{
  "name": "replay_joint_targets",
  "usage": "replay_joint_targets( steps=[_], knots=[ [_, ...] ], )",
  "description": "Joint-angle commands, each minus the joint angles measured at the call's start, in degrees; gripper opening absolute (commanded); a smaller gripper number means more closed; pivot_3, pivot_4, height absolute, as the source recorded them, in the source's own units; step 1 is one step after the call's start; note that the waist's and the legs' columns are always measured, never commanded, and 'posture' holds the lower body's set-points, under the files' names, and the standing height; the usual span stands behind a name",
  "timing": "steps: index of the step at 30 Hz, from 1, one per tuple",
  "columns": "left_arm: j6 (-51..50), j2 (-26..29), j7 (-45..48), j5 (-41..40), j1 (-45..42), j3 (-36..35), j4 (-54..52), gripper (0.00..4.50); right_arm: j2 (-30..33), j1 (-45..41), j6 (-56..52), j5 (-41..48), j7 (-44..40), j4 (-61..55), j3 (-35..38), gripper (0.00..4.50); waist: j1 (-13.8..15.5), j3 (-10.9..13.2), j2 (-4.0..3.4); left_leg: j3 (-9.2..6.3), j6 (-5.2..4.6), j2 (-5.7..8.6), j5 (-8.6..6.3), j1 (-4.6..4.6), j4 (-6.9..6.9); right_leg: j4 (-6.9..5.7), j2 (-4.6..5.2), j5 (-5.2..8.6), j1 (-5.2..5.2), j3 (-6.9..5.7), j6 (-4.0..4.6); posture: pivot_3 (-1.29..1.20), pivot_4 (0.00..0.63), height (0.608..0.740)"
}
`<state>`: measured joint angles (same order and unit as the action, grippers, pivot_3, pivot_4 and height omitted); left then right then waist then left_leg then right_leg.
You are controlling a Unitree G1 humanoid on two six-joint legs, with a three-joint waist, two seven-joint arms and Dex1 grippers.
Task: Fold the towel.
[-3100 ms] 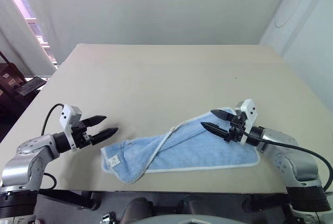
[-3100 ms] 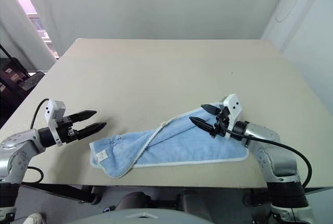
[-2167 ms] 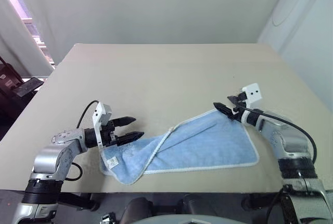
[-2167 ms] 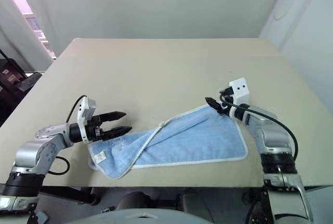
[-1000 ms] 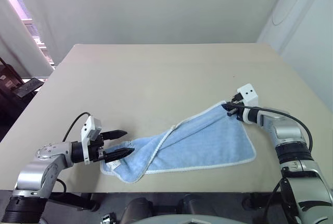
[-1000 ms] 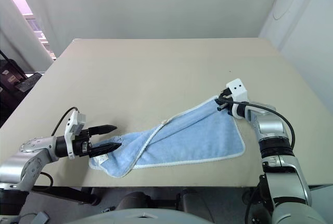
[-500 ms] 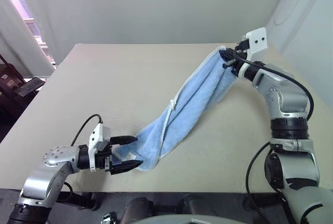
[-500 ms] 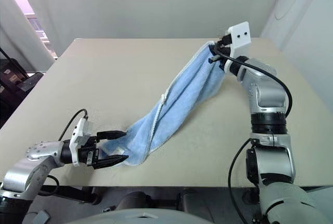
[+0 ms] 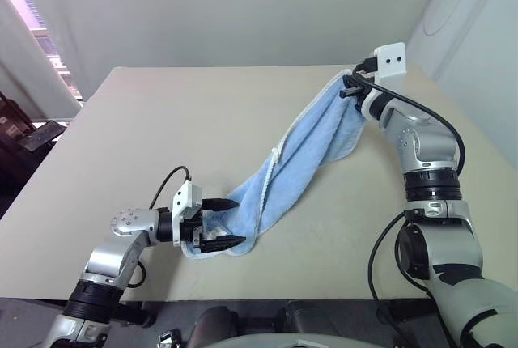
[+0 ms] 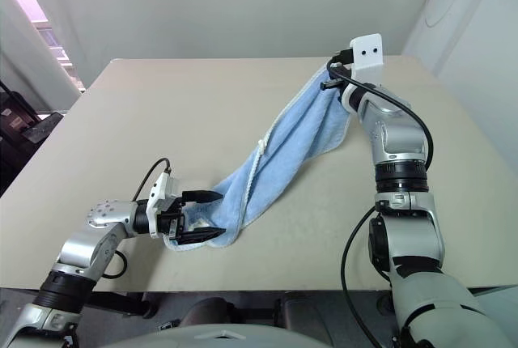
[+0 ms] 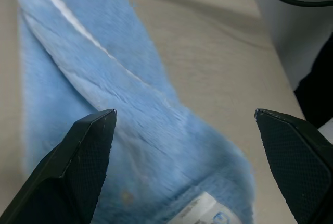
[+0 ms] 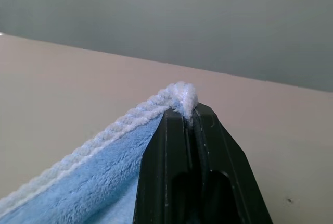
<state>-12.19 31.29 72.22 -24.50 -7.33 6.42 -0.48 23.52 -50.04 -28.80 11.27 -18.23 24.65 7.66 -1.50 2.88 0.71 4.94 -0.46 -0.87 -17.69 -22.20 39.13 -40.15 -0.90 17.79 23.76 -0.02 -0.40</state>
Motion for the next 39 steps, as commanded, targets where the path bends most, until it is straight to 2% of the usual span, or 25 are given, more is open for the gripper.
replay_joint_targets(
  steps=[1,5,8,15,19,24,31,36,39],
  knots=[
    [-1.61,1.37,1.44,-0.94,-0.51,1.41,-5.01,4.50,0.11,-2.78,2.17,-0.90,2.92,2.17,1.74,0.02,0.00,-0.01,-0.01,0.00,0.01,0.00,0.01,-0.07,0.01,-0.01,0.00,0.00,0.07,0.00,0.00,0.00,0.000,0.724],
    [-1.48,2.34,2.13,-0.05,-1.05,2.16,-5.39,4.50,-0.06,-3.15,2.89,-0.80,3.56,3.32,1.77,0.02,-0.02,-0.01,-0.02,0.00,0.00,0.00,0.01,-0.12,0.02,0.00,0.00,0.00,0.11,0.00,0.00,0.00,0.000,0.724],
    [4.52,4.74,1.41,7.18,-2.42,3.94,-0.59,4.50,-0.30,-3.13,3.26,-1.03,4.01,3.26,1.58,0.02,-0.10,-0.02,-0.04,0.00,0.00,0.00,0.01,-0.11,0.02,-0.02,-0.01,0.00,0.12,0.00,0.00,0.00,0.000,0.724],
    [8.54,4.65,-2.09,12.31,-4.16,4.64,3.26,4.50,-0.56,-2.67,3.86,-1.07,4.49,3.33,1.69,0.02,-0.83,-0.03,-0.05,0.01,-0.01,0.00,0.01,-0.17,0.03,-0.02,0.01,-0.01,0.16,0.00,-0.01,0.00,0.000,0.724],
    [4.05,3.97,-4.79,11.53,-6.15,3.28,1.99,4.50,-0.86,-2.72,3.99,-0.54,4.88,3.50,2.26,0.02,-0.89,-0.03,-0.05,0.00,-0.01,0.00,0.02,-0.17,0.03,-0.04,0.01,-0.01,0.16,0.00,-0.01,0.00,0.000,0.724],
    [-7.05,6.22,-6.97,7.91,-8.76,0.25,-4.01,2.83,-1.10,-2.63,3.94,-0.49,5.00,3.59,2.33,0.00,-0.98,-0.03,-0.05,0.00,-0.01,0.00,0.02,-0.19,0.03,-0.06,0.00,-0.01,0.19,0.00,-0.01,0.00,0.000,0.724],
    [-9.57,9.67,-6.63,6.47,-8.52,-1.88,-5.12,0.34,-1.32,-1.68,3.51,-0.53,4.71,2.59,2.43,0.00,-1.03,-0.03,-0.06,0.00,0.01,0.00,0.03,-0.18,0.03,-0.06,-0.01,-0.01,0.20,0.01,-0.01,0.00,0.000,0.724],
    [-15.11,10.91,-4.45,0.93,-9.02,-3.69,-7.64,0.34,-0.97,-1.44,3.55,-0.67,4.32,2.84,2.60,0.00,-1.03,-0.03,-0.06,0.00,0.01,0.00,0.03,-0.19,0.05,-0.06,-0.01,-0.01,0.20,0.01,-0.01,0.00,0.000,0.724],
    [-18.87,11.76,-3.64,-3.08,-10.07,-5.14,-10.63,0.92,-0.88,-0.97,3.19,-0.57,4.18,2.20,2.68,0.00,-1.04,-0.03,-0.06,0.00,0.02,0.00,0.03,-0.19,0.05,-0.06,-0.01,-0.01,0.20,0.01,-0.01,0.00,0.000,0.724]
  ],
)
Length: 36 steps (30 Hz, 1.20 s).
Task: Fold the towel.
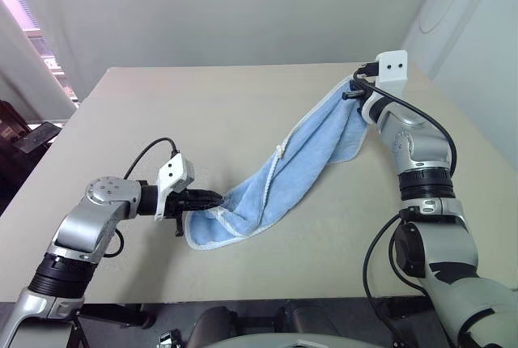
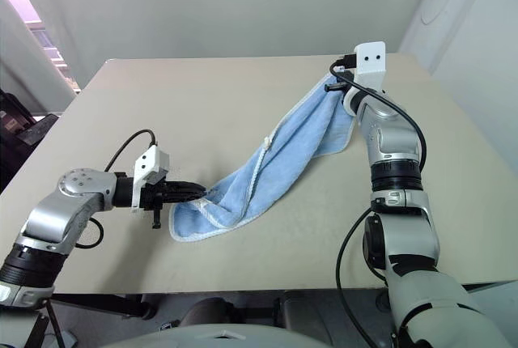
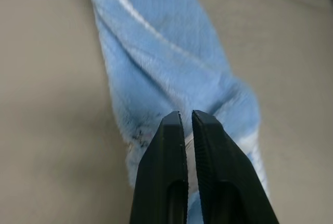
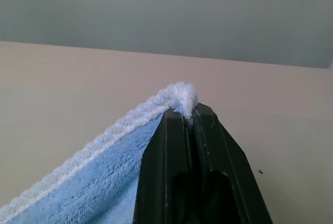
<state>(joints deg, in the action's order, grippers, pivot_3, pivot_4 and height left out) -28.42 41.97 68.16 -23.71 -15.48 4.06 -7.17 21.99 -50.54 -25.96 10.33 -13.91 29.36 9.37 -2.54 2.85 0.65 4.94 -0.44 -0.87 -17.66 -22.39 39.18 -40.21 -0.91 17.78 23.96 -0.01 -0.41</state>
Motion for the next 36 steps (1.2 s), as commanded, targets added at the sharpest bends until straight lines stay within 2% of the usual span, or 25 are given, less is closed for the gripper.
replay_joint_targets(
  steps=[1,3,8,12,15,19,24,30,36],
  knots=[
    [-3.44,1.06,0.07,-4.52,-2.31,-3.10,-4.57,1.28,0.60,-0.35,0.29,0.36,-0.14,-2.69,0.93,0.00,0.01,0.00,0.00,0.00,0.01,0.00,0.00,0.00,0.00,0.00,0.00,0.00,0.00,0.00,0.00,0.00,0.000,0.724],
    [-3.16,1.99,0.47,-4.20,-2.26,-2.19,-7.45,1.97,0.38,0.06,0.17,0.34,-0.10,-3.07,0.78,0.00,0.02,0.00,0.00,0.00,0.01,0.00,0.01,0.00,0.01,-0.01,0.00,0.00,0.00,0.00,0.00,0.00,0.000,0.724],
    [2.17,2.24,1.34,-0.81,-1.15,1.79,-11.01,1.97,-0.11,0.38,0.11,0.34,0.14,-3.44,0.60,0.00,-0.02,0.00,0.00,0.00,0.04,0.00,0.02,0.01,0.01,-0.01,-0.02,0.00,0.00,0.01,0.00,0.00,0.000,0.724],
    [10.65,2.34,3.70,5.62,-1.74,7.68,-9.04,1.97,-0.27,0.77,-0.03,0.35,0.26,-3.81,0.70,0.00,0.04,0.00,0.00,0.00,0.08,0.00,0.05,0.03,0.01,-0.05,-0.02,0.00,-0.01,0.01,0.01,0.00,0.000,0.724],
    [13.73,2.18,5.30,7.14,-1.88,9.73,-7.42,1.97,-0.34,0.98,-0.21,0.29,0.43,-4.24,0.76,0.00,0.01,0.00,-0.01,0.00,0.08,0.00,0.05,0.03,0.01,-0.06,-0.03,0.00,-0.01,0.01,0.01,0.00,0.000,0.724],
    [21.53,2.65,7.42,12.95,-1.75,13.46,-1.64,1.97,-0.27,1.18,-0.75,0.45,0.64,-5.00,1.03,0.00,0.01,0.00,-0.01,0.00,0.08,0.00,0.06,0.03,0.01,-0.07,-0.04,0.00,0.00,0.01,0.02,0.00,0.000,0.724],
    [27.99,0.02,5.95,17.33,-1.94,15.87,6.93,1.97,-0.32,1.49,-1.07,0.48,0.91,-5.60,1.18,0.00,0.06,-0.01,-0.03,0.01,0.05,0.00,0.06,0.04,0.01,-0.08,-0.03,0.00,0.00,0.02,0.02,0.00,0.000,0.724],
    [31.01,-4.83,1.66,20.07,-2.53,16.05,11.64,1.97,-0.57,1.70,-1.29,0.65,1.28,-5.79,1.38,0.00,0.55,-0.15,-0.23,0.03,-0.03,0.04,0.11,0.02,0.03,-0.08,0.03,-0.01,-0.02,0.01,0.00,0.00,0.000,0.724],
    [28.22,-5.53,1.08,19.73,-2.43,15.13,11.57,1.97,-0.78,1.56,-1.35,0.70,1.43,-5.53,1.37,0.00,1.32,-0.16,-0.24,0.07,-0.27,0.10,0.29,0.09,0.09,-0.08,0.11,-0.16,-0.13,0.02,-0.12,0.00,0.000,0.724]
  ],
)
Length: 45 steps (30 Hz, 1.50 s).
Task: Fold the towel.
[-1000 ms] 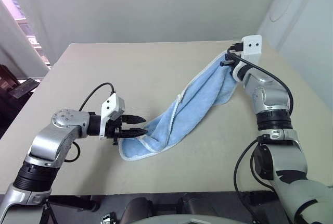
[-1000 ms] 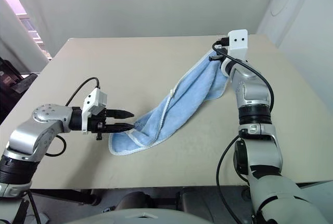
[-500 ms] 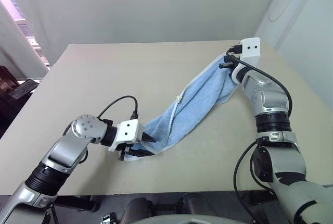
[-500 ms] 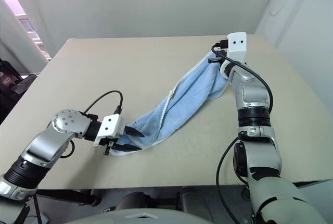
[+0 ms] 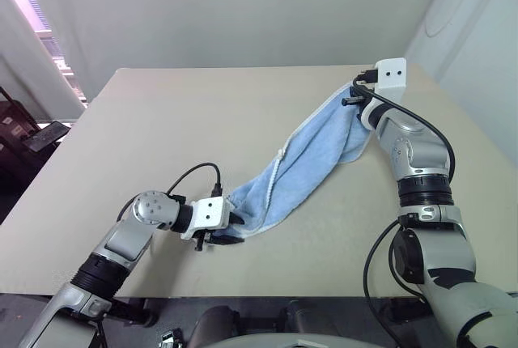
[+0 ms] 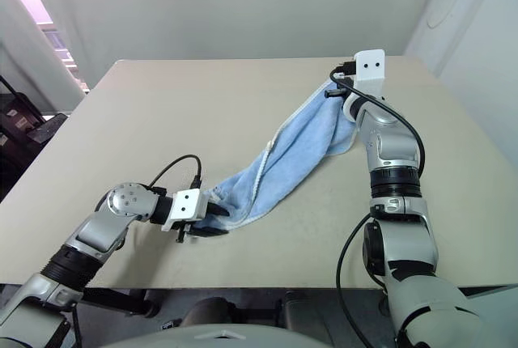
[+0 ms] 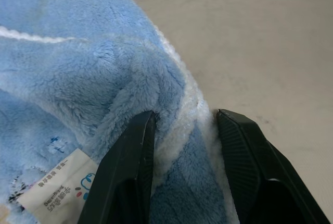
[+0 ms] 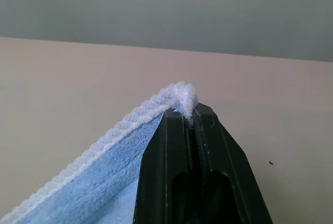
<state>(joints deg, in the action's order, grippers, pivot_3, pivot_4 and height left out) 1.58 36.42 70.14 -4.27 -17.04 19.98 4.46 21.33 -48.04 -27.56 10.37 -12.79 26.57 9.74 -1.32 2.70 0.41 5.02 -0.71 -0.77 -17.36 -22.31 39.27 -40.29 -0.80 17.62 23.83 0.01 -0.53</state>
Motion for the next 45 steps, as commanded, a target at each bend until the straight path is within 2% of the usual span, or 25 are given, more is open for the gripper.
replay_joint_targets(
  steps=[1,6,12,19,24,27,29,41,45],
  knots=[
    [-1.63,0.01,-0.95,0.43,-0.85,-0.72,-0.07,1.97,-0.19,-0.93,0.19,0.74,0.30,-2.77,1.02,0.00,0.15,0.00,0.00,0.00,-0.01,0.00,0.03,0.02,0.01,0.00,0.00,-0.02,-0.02,0.00,0.01,0.00,0.000,0.724],
    [-6.35,-0.11,0.37,-1.24,-0.95,-0.43,-1.66,1.97,-0.41,-0.98,0.45,0.59,0.24,-2.42,0.79,0.00,0.17,-0.01,-0.01,0.00,0.01,0.00,0.09,0.07,0.01,-0.02,-0.01,-0.05,-0.05,0.00,0.04,0.00,0.000,0.724],
    [-9.75,-1.06,0.02,-1.70,-1.96,-0.63,-2.21,0.02,-0.41,-1.32,0.85,0.40,0.30,-1.81,0.75,0.00,0.16,-0.01,-0.02,-0.01,0.01,0.00,0.09,0.05,0.01,-0.02,-0.02,-0.05,-0.04,0.00,0.04,0.00,0.000,0.724],
    [-12.69,-1.57,-0.54,-2.09,-2.19,-1.23,-3.03,0.02,-0.37,-1.25,1.09,0.32,0.29,-1.55,0.75,0.00,0.28,-0.01,-0.02,0.00,0.01,0.00,0.09,0.05,0.01,-0.02,-0.01,-0.05,-0.05,0.00,0.04,0.00,0.000,0.724],
    [-18.23,-0.66,1.94,-6.20,-2.10,-2.94,-4.69,0.02,-0.24,-1.09,1.10,0.25,0.15,-1.76,0.67,0.00,0.15,-0.01,-0.02,0.00,0.01,0.00,0.09,0.04,0.01,-0.02,-0.02,-0.05,-0.03,0.00,0.04,0.00,0.000,0.724],
    [-20.87,-0.61,1.66,-7.54,-2.47,-3.49,-5.44,0.71,-0.26,-1.00,1.01,0.31,0.07,-1.90,0.66,0.00,0.11,-0.01,-0.02,-0.01,0.02,0.00,0.09,0.00,-0.01,-0.02,-0.03,-0.05,0.03,0.00,0.04,0.00,0.000,0.724],
    [-21.05,-0.49,1.44,-7.78,-2.43,-3.52,-5.89,1.34,-0.26,-0.86,0.92,0.31,-0.06,-2.11,0.57,0.00,0.07,-0.01,-0.02,-0.01,0.02,0.00,0.09,-0.02,-0.01,-0.02,-0.03,-0.05,0.05,0.00,0.04,0.00,0.000,0.724],
    [-20.83,-3.94,-3.06,-6.26,-3.12,-1.62,-6.90,1.34,-0.14,-0.47,0.74,0.01,0.04,-2.56,0.26,0.00,0.14,-0.01,-0.02,-0.01,0.02,0.00,0.09,-0.03,-0.01,-0.02,-0.03,-0.05,0.06,0.00,0.05,0.00,0.000,0.724],
    [-21.32,-3.48,-2.40,-5.25,-3.59,0.07,-6.42,1.34,-0.18,-0.12,0.41,0.03,0.05,-3.25,0.13,0.00,0.12,-0.01,-0.02,-0.01,0.02,0.00,0.09,-0.03,-0.01,-0.02,-0.03,-0.05,0.05,0.00,0.04,0.00,0.000,0.724]
  ],
)
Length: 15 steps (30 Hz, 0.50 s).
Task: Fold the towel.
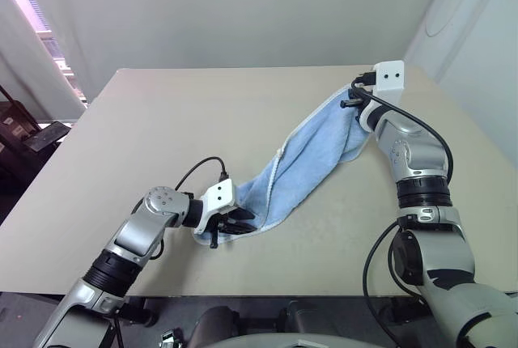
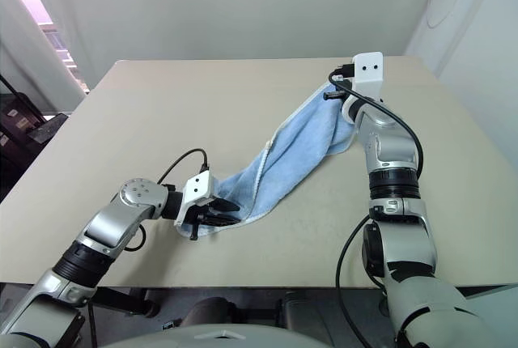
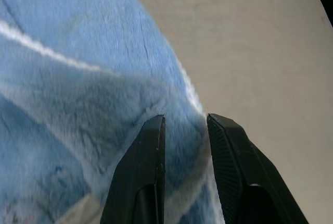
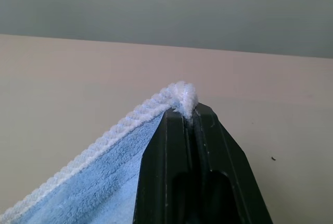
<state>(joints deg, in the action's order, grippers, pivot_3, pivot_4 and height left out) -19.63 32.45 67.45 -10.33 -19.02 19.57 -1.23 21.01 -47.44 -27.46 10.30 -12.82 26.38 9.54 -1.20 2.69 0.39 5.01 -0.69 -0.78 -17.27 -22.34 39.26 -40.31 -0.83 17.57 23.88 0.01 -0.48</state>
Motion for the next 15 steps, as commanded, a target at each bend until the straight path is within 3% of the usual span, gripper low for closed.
replay_joint_targets(
  steps=[1,12,15],
  knots=[
    [-0.12,0.73,0.21,1.37,-1.66,0.81,-0.62,1.34,0.18,-0.74,0.29,0.07,0.07,-3.08,0.32,0.00,0.01,0.00,0.00,0.00,0.00,0.00,0.00,0.00,0.00,0.00,0.00,0.00,0.00,0.00,0.00,0.00,0.000,0.724],
    [-0.97,0.01,-1.05,3.39,-2.37,2.48,0.89,1.34,0.20,-1.03,0.21,-0.10,0.29,-2.72,0.30,0.00,0.04,0.00,0.00,0.00,0.00,0.00,0.00,0.00,0.00,0.00,0.00,0.00,0.00,0.00,0.00,0.00,0.000,0.724],
    [-1.38,-0.16,-1.10,3.32,-2.47,2.12,1.10,0.74,0.14,-0.99,0.16,0.00,0.43,-2.73,0.37,0.00,0.04,0.00,0.00,0.00,0.00,0.00,0.00,0.00,0.00,0.00,0.00,0.00,0.00,0.00,0.00,0.00,0.000,0.724]
  ],
)
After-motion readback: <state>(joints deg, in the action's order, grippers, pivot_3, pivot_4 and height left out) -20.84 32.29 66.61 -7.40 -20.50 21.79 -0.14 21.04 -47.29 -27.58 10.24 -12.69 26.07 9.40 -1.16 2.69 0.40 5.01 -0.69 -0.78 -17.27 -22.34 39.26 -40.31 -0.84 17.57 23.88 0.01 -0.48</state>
